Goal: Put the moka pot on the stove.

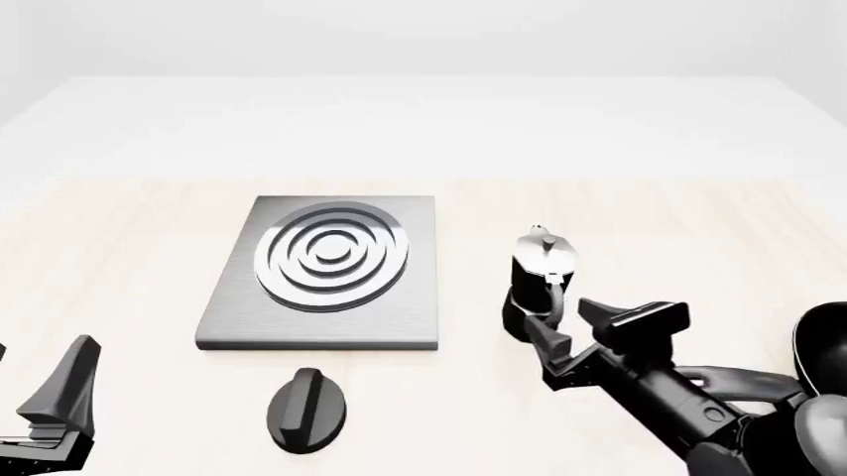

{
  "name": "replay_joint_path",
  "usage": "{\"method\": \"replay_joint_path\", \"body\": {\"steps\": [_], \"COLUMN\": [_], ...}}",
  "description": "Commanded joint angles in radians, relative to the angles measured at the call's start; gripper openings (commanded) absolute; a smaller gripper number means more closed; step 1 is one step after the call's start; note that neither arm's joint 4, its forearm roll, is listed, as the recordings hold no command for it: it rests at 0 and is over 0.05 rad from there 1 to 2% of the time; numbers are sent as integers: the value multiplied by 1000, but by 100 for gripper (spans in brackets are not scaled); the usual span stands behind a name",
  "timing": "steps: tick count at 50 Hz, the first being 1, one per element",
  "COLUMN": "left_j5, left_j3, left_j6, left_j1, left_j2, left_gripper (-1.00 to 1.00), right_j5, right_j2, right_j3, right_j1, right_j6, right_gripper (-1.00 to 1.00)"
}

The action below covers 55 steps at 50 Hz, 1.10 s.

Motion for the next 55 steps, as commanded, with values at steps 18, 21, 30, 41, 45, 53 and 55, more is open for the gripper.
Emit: {"method": "replay_joint_path", "body": {"steps": [18,21,30,41,45,53,55], "left_j5": [0,0,0,0,0,0,0], "left_j3": [0,0,0,0,0,0,0], "left_j6": [0,0,0,0,0,0,0], "left_j1": [0,0,0,0,0,0,0], "left_j2": [0,0,0,0,0,0,0], "left_gripper": [100,100,100,100,100,100,100], "right_j5": [-29,-29,-27,14,46,109,129], "right_j2": [30,31,15,-49,-102,-191,-218], "right_j3": [0,-1,4,9,13,18,19], "right_j1": [5,4,3,6,0,6,2], "right_j6": [5,5,8,7,8,0,-4], "right_gripper": [-100,-100,-100,-100,-100,-100,-100]}}
